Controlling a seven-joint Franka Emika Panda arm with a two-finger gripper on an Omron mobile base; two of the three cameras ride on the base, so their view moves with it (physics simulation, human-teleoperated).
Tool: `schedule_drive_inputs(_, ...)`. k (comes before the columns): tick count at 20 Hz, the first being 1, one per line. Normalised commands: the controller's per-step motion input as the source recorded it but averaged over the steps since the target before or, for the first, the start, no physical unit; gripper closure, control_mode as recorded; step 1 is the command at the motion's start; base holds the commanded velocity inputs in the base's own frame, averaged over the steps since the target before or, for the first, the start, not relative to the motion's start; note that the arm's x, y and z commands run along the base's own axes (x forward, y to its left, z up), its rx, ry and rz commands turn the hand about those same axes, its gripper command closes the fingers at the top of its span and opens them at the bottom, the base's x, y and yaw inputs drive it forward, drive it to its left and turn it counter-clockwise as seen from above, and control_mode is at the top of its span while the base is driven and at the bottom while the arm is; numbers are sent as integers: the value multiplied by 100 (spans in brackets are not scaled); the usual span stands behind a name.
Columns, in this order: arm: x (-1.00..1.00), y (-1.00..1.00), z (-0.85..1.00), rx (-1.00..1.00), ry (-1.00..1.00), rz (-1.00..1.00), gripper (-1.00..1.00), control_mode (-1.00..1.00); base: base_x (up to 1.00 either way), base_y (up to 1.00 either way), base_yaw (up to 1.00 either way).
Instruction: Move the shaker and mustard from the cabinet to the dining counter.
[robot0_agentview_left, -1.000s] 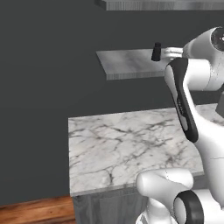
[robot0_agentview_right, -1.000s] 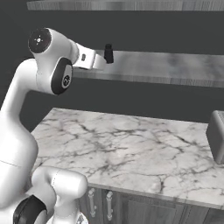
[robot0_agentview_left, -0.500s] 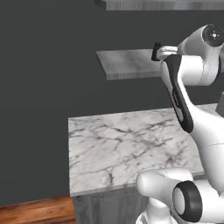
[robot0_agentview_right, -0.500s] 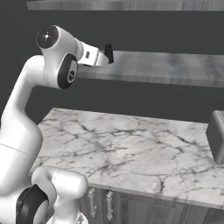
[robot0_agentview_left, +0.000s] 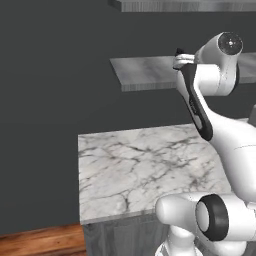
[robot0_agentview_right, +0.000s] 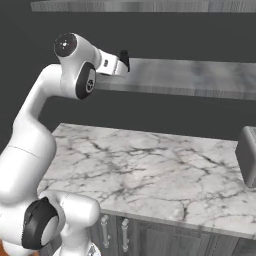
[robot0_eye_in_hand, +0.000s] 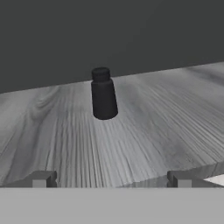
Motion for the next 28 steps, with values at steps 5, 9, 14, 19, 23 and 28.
schedule_drive_inputs(5, 45, 0, -3, 0, 0, 0, -100, -100, 0, 0, 0)
schedule_drive_inputs(9, 41, 0, -2, 0, 0, 0, -100, -100, 0, 0, 0)
schedule_drive_inputs(14, 37, 0, 0, 0, 0, 0, -100, -100, 0, 0, 0)
schedule_drive_inputs(19, 35, 0, -1, 0, 0, 0, -100, -100, 0, 0, 0)
schedule_drive_inputs(23, 26, 0, -8, 0, -2, 0, -100, -100, 0, 0, 0)
schedule_drive_inputs(28, 17, 0, -7, 0, -5, 0, -100, -100, 0, 0, 0)
